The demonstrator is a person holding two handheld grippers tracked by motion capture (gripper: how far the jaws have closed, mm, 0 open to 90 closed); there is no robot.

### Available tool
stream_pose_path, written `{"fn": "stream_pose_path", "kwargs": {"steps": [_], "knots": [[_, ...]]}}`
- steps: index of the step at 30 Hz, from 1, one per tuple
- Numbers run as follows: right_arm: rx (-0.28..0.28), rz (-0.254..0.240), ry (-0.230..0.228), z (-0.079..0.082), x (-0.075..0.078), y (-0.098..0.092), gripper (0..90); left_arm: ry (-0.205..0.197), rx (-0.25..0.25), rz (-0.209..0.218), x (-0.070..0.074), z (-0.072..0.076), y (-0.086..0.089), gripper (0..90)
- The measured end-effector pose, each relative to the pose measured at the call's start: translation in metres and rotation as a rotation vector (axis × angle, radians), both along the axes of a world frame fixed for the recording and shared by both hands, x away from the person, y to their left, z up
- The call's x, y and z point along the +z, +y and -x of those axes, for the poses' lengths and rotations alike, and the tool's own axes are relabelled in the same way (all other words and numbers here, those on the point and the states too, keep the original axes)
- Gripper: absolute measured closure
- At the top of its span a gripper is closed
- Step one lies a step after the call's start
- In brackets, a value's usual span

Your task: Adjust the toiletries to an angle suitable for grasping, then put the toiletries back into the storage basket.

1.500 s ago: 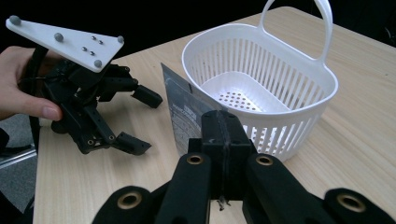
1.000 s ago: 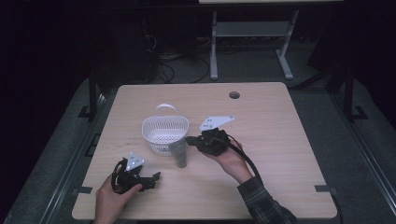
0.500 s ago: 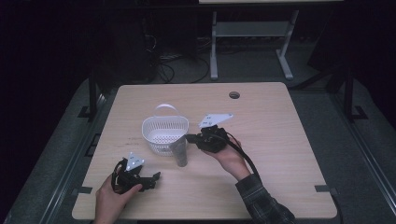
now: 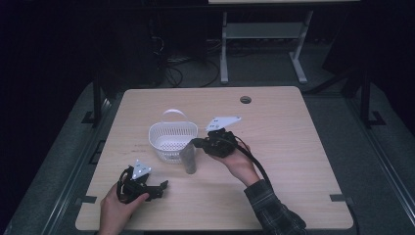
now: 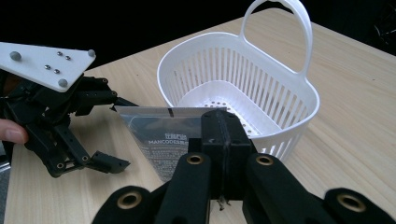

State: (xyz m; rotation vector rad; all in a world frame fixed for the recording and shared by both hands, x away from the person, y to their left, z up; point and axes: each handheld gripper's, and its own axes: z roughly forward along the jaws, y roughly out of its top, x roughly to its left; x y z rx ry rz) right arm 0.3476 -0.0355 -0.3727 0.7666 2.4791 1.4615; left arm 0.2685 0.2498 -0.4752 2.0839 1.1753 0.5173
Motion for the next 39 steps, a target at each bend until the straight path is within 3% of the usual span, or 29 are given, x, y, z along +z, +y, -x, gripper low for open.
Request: {"fn": "stream_pose_path", "kwargs": {"steps": [4, 12, 20, 28, 39], "knots": [[0.002, -0.011, 0.004, 0.002, 0.002, -0.003, 81.6, 0.0, 0.0, 0.0, 0.0, 0.0, 0.0, 12.5], [-0.008, -0.014, 0.038, 0.004, 0.003, -0.009, 41.7, -0.002, 0.0, 0.001, 0.0, 0.0, 0.0, 12.6], [-0.03, -0.012, 0.047, 0.009, 0.006, -0.007, 16.5, -0.003, 0.0, 0.002, 0.0, 0.0, 0.0, 12.6], [-0.026, -0.005, 0.037, 0.011, 0.004, 0.004, 9.9, -0.003, 0.0, 0.002, 0.0, 0.0, 0.0, 12.7], [-0.02, -0.004, 0.043, 0.007, 0.0, 0.015, 9.8, -0.002, -0.001, 0.001, 0.0, 0.001, 0.001, 12.7]]}}
